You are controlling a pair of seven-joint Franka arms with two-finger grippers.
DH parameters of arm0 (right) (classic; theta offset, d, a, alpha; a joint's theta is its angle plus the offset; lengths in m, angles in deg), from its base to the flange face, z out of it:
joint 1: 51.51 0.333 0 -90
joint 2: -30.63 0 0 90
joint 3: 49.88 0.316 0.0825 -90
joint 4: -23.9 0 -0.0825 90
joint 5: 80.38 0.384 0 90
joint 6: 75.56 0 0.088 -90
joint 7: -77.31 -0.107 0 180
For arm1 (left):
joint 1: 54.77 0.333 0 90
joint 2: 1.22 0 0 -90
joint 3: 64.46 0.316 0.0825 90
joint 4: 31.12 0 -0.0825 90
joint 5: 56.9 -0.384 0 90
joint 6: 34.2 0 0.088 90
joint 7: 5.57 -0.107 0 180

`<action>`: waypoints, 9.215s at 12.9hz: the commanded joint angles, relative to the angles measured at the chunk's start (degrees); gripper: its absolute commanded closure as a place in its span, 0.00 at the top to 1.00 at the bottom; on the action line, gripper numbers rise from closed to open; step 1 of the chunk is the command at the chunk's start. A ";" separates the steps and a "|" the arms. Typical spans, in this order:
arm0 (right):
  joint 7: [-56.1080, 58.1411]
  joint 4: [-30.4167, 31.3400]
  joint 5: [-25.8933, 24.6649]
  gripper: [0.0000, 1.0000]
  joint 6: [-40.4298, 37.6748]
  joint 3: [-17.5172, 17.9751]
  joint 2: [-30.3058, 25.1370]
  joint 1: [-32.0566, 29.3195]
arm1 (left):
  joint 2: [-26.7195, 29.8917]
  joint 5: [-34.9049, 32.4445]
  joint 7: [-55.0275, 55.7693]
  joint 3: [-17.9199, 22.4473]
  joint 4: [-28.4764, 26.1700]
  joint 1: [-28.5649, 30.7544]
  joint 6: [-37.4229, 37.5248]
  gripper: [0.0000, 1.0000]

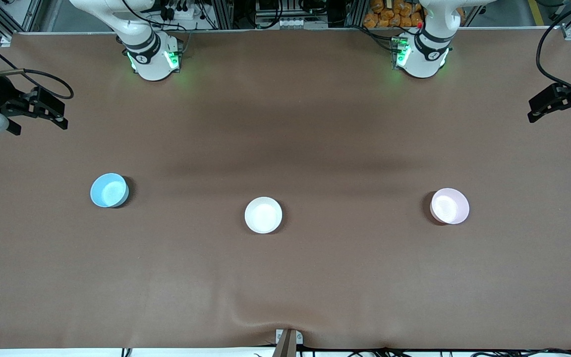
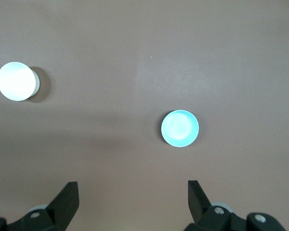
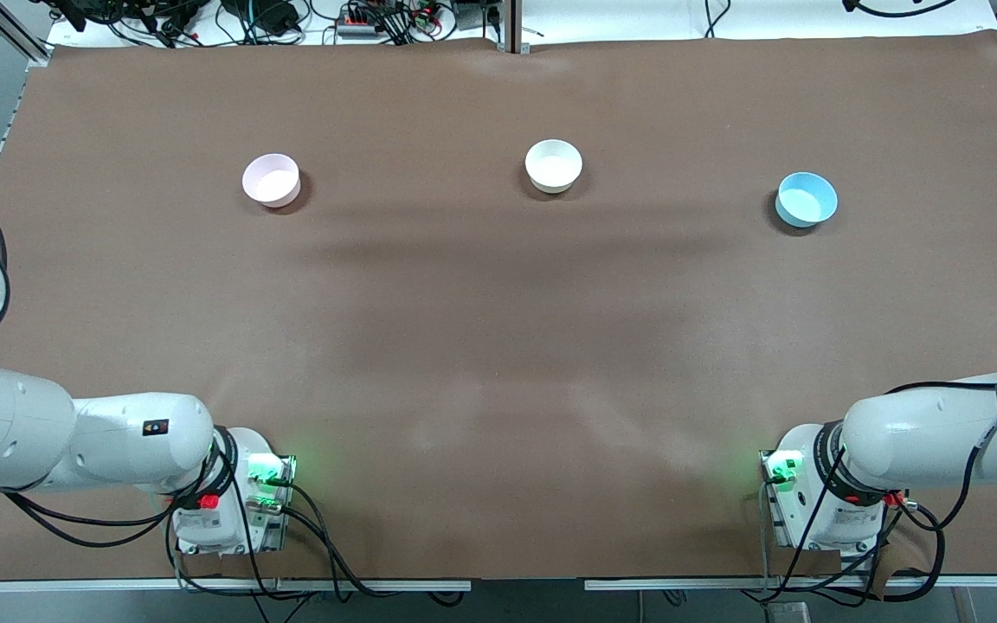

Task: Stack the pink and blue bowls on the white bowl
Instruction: 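Move the left gripper out toward the pink bowl, then lower the open left gripper over the pink bowl's rim, then close the left gripper on the pink bowl's rim, then lift the pink bowl and carry it over the white bowl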

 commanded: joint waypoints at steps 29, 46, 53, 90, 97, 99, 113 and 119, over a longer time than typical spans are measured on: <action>0.89 -1.76 0.54 1.00 -0.67 0.31 1.00 -1.17 | 0.43 2.15 -2.58 0.54 -26.39 2.75 -23.97 1.00; 0.89 -1.76 0.54 1.00 -0.67 0.31 1.00 -1.17 | -3.51 2.07 -2.58 0.46 -37.04 5.38 -45.95 1.00; 0.89 -1.76 0.54 1.00 -0.76 0.31 1.00 -1.17 | -17.39 2.42 -2.32 0.37 -34.50 6.09 -62.13 1.00; 0.89 -1.67 0.98 1.00 -0.67 0.31 1.00 -1.26 | -25.15 2.24 -1.62 -2.97 -32.39 5.03 -64.35 0.00; 0.89 -1.67 0.98 1.00 -0.76 0.31 1.00 -1.26 | -22.51 2.24 3.20 -7.27 -25.29 4.95 -49.43 0.00; 0.89 -1.67 0.98 1.00 -0.76 0.22 1.00 -1.35 | -22.51 2.24 5.67 -8.94 -21.94 4.95 -44.59 0.00; 0.89 -1.67 0.98 1.00 -0.85 0.31 1.00 -1.61 | -22.60 2.24 11.39 -11.50 -7.52 3.63 -26.29 0.00; 0.89 -1.67 0.98 1.00 -0.85 0.22 1.00 -1.70 | -22.60 2.24 11.48 -12.02 -3.57 3.54 -23.22 0.00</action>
